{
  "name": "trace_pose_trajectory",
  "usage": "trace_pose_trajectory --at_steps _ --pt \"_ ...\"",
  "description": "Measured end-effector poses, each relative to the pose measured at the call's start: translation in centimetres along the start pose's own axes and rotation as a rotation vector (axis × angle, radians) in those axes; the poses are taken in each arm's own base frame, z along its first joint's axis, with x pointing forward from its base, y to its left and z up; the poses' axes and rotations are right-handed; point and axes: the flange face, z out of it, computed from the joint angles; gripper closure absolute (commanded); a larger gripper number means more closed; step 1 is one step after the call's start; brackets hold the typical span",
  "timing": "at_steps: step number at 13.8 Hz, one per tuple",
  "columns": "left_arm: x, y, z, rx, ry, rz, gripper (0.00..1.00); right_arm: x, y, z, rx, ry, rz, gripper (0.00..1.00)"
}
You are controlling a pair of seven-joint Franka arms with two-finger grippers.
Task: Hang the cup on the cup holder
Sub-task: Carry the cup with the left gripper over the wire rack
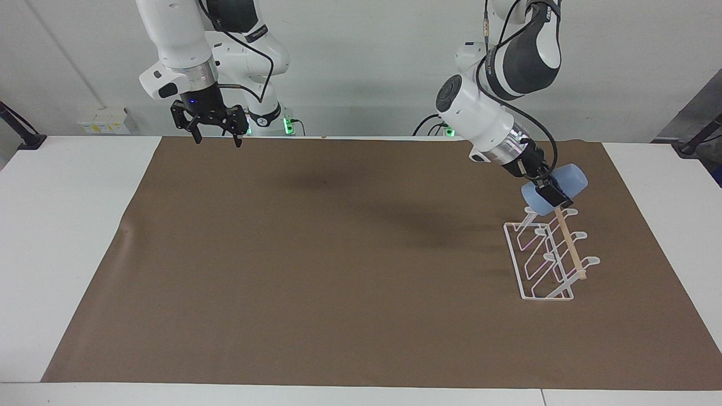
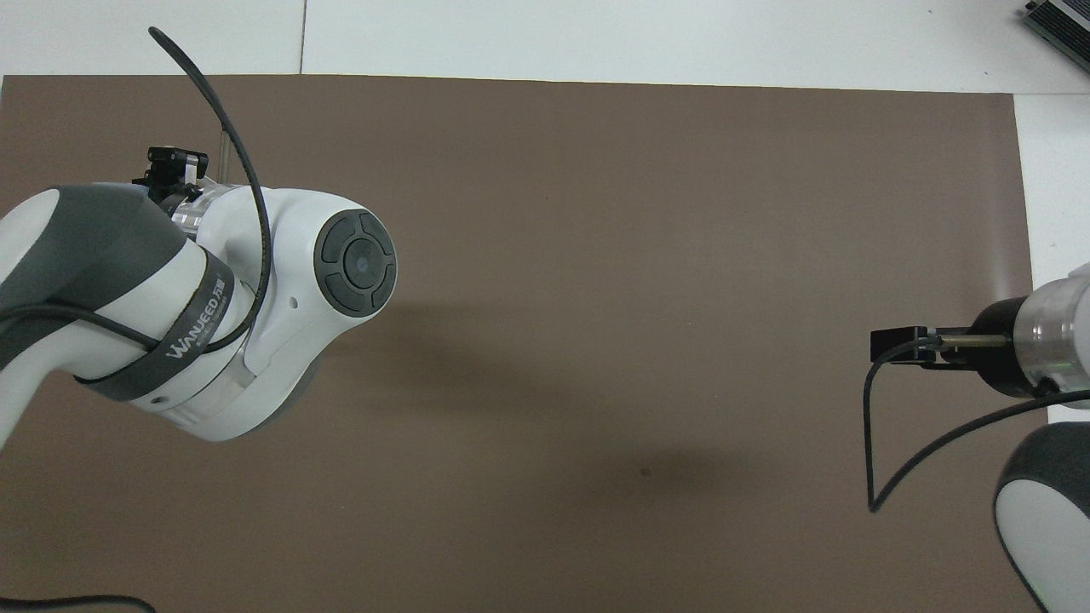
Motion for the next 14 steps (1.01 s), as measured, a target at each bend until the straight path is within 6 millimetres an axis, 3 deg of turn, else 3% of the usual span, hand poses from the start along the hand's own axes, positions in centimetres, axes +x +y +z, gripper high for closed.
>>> trace_pose_trajectory --at_steps 3,9,14 --pt "0.1 0.5 0.3 -0.047 0.007 -0.007 1.0 0.2 2.0 0.2 0.001 -0.003 -0.02 0.0" --pt "2.0 1.3 3.1 -0.11 -0.082 -0.012 1.0 0.1 1.7 -0.6 0.001 0.012 -0.025 0.0" --pt "5.0 -3.2 5.0 -0.064 -0.194 -0.051 1.0 -0.2 1.9 -3.7 0.006 0.076 -0.022 0.0"
